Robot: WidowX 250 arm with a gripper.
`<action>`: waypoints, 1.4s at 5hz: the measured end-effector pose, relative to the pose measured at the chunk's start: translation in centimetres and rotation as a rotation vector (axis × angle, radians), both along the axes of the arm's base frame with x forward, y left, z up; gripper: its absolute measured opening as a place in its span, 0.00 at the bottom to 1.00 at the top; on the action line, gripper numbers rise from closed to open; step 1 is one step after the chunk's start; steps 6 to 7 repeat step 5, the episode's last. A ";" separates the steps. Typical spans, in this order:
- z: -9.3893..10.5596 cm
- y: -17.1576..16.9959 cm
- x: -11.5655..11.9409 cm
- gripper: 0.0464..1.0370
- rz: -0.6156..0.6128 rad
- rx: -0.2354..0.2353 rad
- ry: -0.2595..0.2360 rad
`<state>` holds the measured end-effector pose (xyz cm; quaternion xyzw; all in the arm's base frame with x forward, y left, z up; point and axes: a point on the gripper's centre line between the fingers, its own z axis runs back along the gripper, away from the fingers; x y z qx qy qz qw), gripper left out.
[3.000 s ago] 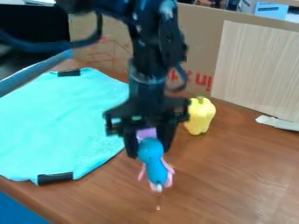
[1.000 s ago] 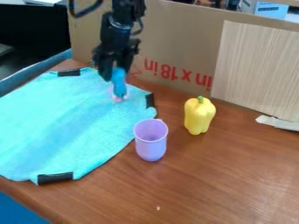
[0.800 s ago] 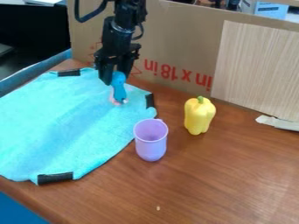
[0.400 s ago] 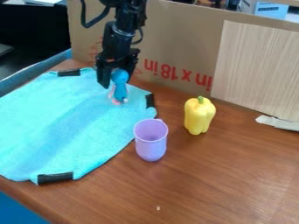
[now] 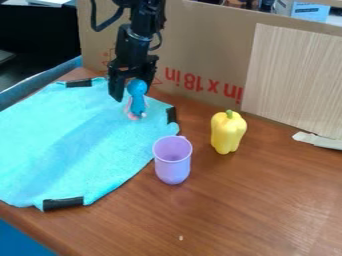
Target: Put the blue figure on the top edge of the cloth
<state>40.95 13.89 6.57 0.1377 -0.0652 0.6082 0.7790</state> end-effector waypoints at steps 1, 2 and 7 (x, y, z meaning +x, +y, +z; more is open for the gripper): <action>1.8 -0.5 0.0 0.96 -0.010 -0.021 -0.031; 3.2 -0.3 -0.2 0.96 -0.004 -0.050 -0.055; 12.4 -0.7 -3.2 0.96 -0.047 -0.101 -0.171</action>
